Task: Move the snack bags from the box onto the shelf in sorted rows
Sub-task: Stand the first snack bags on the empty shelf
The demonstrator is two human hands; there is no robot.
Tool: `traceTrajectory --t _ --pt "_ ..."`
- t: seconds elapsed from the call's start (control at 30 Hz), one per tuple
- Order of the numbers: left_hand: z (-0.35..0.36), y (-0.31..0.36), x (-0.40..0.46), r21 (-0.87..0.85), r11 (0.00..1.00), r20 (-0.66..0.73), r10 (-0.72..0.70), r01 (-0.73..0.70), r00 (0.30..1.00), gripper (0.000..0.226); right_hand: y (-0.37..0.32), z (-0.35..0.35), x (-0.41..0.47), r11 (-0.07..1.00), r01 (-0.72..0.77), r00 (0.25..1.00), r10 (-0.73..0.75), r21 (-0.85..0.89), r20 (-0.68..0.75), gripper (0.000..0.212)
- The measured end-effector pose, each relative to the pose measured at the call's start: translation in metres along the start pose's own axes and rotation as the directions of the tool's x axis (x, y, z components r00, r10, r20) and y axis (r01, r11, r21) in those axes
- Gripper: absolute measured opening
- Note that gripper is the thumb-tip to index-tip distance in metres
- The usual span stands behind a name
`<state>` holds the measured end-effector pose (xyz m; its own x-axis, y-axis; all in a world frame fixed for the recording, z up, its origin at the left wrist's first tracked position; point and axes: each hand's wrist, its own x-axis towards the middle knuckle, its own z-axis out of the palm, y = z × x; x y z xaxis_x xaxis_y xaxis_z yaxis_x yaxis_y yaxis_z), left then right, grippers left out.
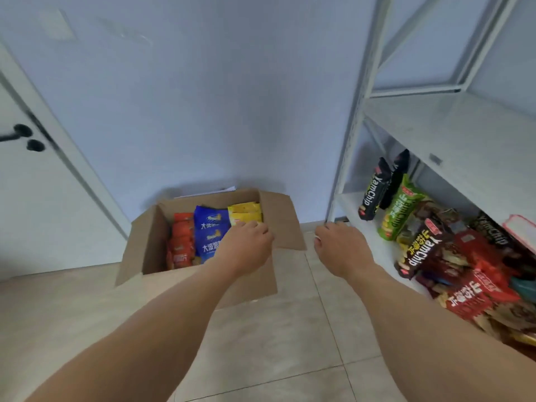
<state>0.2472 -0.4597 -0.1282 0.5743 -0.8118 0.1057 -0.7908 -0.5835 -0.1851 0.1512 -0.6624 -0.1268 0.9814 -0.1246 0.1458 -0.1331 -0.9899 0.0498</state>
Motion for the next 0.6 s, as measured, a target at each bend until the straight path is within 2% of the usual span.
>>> traceTrajectory --t 0.17,0.33,0.5,0.6 --pt "0.049 -0.101 -0.033 0.007 0.999 0.086 -0.049 0.048 0.995 0.028 -0.094 0.034 0.071 0.995 0.041 0.996 -0.047 0.089 0.072 0.028" --pt "0.118 -0.181 -0.027 -0.094 0.980 0.147 -0.161 0.176 0.976 0.031 -0.142 0.083 0.147 0.986 0.023 0.990 -0.045 0.165 0.136 0.024" --pt "0.203 -0.249 -0.016 -0.181 0.904 0.303 -0.324 0.388 0.896 0.036 -0.181 0.165 0.233 0.968 -0.024 0.966 -0.042 0.251 0.254 0.026" --pt "0.252 -0.279 -0.009 -0.275 0.775 0.346 -0.471 0.568 0.811 0.032 -0.201 0.217 0.274 0.963 -0.063 0.945 -0.028 0.263 0.327 0.027"
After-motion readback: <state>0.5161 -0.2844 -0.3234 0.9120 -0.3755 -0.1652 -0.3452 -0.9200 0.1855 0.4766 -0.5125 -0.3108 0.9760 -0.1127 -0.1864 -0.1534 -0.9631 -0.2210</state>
